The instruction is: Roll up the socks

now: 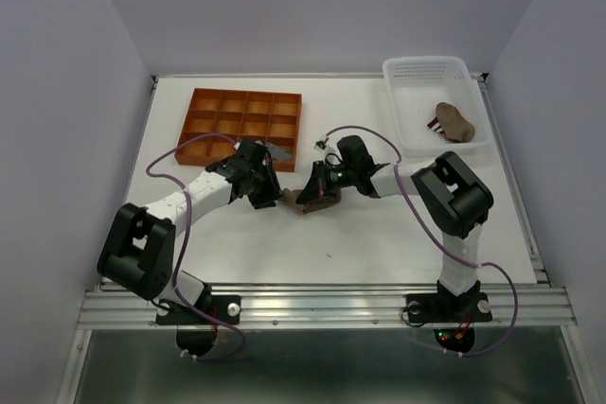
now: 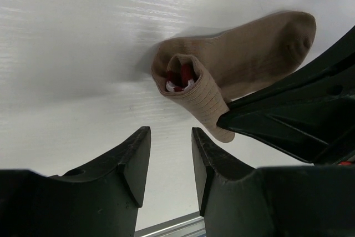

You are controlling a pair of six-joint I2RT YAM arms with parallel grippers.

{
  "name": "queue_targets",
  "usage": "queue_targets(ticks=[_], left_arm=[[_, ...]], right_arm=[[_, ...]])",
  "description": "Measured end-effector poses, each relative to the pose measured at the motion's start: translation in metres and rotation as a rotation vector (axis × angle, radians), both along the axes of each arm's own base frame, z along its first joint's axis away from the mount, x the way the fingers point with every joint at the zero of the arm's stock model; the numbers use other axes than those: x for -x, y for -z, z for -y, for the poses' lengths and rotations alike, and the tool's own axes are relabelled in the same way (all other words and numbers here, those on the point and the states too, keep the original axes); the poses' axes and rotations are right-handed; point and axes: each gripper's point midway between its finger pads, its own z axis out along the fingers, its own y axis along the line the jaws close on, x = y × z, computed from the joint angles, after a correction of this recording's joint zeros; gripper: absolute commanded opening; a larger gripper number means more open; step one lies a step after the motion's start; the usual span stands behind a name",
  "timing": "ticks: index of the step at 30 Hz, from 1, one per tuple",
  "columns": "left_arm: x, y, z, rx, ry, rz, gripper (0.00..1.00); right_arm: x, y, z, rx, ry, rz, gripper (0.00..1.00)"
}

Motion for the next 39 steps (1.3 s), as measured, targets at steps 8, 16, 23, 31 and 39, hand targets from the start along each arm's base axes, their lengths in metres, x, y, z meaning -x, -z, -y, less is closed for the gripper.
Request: queue_targets(ticks=[8, 16, 23, 31, 39], left_arm=[[-0.004, 0.001, 0.010, 0.048, 0.019, 0.016, 0.47], [-0.011, 0.006, 0.014, 0.048, 0.019, 0.012, 0.47], [-0.024, 0.009, 0.021, 0.042, 0.028, 0.012, 0.47], [-0.029, 0.021, 0.027, 0.024, 0.049, -0.006, 0.47], [-0.032, 0.027, 0.032, 0.006, 0.066, -0.012, 0.46]], right_arm=[[-0.005, 0.010, 0.004, -0.004, 0.025, -0.043, 0.01], [-0.008, 0.013, 0.009, -0.010, 0.048, -0.063, 0.01], [-0.012, 0.017, 0.012, -0.023, 0.065, -0.079, 0.01], [-0.015, 0.022, 0.015, -0.024, 0.078, -0.100, 0.01], [-0.023, 0.027, 0.021, -0.016, 0.101, -0.100, 0.11]])
